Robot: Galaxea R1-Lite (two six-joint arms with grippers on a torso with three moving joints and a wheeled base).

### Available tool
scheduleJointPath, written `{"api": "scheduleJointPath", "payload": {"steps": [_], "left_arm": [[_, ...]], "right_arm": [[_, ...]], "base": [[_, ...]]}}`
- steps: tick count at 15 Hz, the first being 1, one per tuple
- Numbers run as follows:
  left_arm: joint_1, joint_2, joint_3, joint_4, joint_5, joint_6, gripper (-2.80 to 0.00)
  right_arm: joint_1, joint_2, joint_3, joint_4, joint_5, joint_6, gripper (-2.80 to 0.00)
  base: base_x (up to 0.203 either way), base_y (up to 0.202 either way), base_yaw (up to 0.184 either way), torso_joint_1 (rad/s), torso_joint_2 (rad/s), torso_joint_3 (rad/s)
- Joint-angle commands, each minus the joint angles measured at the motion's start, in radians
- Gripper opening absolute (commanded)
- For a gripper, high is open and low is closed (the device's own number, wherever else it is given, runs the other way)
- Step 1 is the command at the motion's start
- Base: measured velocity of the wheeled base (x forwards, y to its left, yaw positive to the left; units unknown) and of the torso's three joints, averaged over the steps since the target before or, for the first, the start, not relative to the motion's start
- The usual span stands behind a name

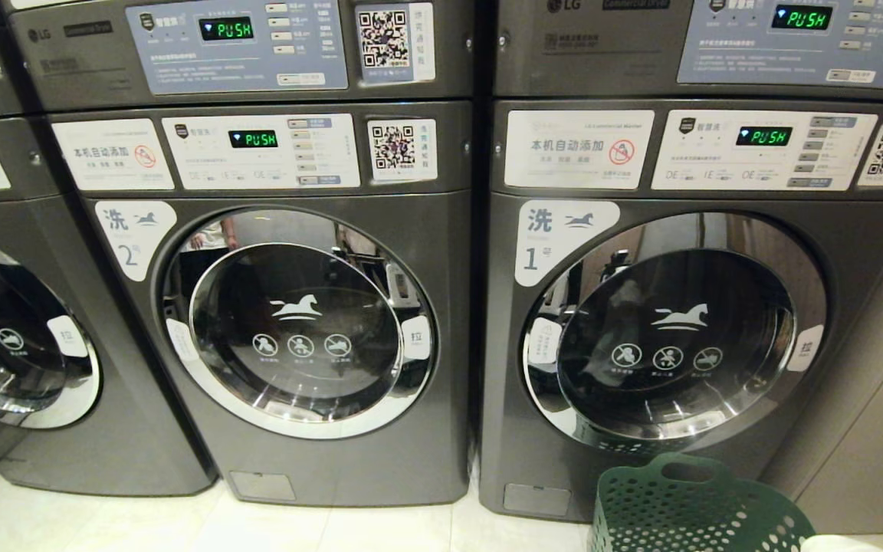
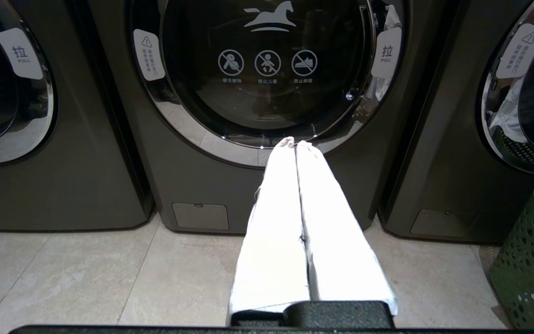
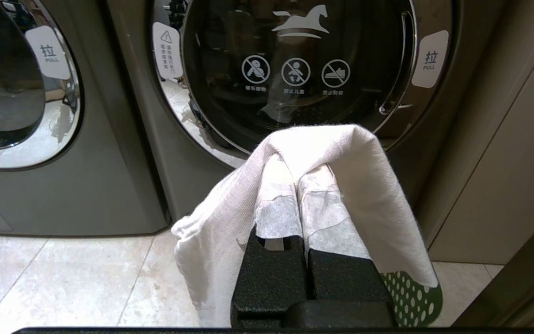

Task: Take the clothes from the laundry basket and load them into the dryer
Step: Put the clothes in the dryer

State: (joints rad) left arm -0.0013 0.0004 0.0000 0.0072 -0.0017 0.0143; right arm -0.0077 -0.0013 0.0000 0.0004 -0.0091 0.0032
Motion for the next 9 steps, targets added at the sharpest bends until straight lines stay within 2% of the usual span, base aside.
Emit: {"api": "scheduleJointPath", "payload": {"steps": [1, 9], "left_arm": [[0.000, 0.000, 0.000, 0.000, 0.000, 0.001, -2.80], [0.000, 0.000, 0.000, -0.001, 0.000, 0.001, -2.80]], "right_arm": [[0.000, 0.001, 0.000, 0.000, 0.000, 0.000, -2.80], [0.000, 0.001, 0.000, 0.000, 0.000, 0.000, -2.80]], "base": [[0.005, 0.069, 0.000, 0.002, 0.00, 0.004], [0.000, 0.188, -0.001, 0.003, 0.00, 0.004]]}}
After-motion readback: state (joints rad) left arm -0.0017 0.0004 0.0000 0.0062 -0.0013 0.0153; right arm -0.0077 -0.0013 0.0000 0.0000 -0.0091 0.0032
